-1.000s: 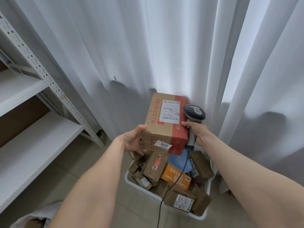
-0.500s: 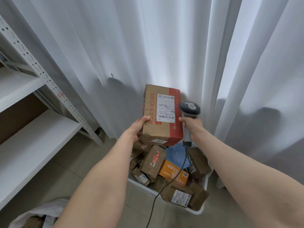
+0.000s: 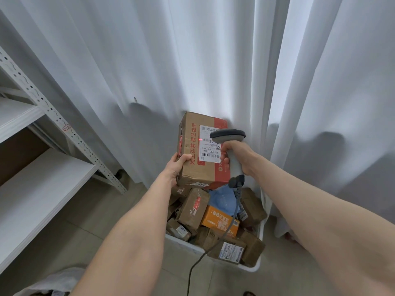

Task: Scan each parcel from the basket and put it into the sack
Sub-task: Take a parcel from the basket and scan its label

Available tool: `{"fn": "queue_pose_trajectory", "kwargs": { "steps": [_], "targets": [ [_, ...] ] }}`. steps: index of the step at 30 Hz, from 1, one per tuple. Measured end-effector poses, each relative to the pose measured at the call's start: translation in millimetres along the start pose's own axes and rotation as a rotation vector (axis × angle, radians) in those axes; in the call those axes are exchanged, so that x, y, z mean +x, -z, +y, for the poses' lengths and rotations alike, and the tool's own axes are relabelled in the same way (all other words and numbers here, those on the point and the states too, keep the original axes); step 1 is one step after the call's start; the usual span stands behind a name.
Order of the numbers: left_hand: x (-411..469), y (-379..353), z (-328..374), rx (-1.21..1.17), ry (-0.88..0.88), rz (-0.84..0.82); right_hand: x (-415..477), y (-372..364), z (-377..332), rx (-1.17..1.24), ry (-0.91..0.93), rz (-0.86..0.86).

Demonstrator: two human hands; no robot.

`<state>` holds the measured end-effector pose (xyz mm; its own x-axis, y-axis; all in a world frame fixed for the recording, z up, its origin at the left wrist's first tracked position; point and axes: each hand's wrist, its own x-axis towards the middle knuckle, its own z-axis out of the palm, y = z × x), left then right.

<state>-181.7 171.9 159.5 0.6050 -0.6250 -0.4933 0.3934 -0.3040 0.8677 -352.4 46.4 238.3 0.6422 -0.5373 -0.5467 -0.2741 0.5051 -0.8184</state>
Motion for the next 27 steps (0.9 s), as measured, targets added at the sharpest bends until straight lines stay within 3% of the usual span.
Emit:
{"fn": "queue_pose_trajectory", "kwargs": {
  "steps": [27],
  "targets": [
    [19, 31, -24, -0.024, 0.039, 0.007, -36, -22, -9, -0.076, -0.012, -0.001]
  ]
}}
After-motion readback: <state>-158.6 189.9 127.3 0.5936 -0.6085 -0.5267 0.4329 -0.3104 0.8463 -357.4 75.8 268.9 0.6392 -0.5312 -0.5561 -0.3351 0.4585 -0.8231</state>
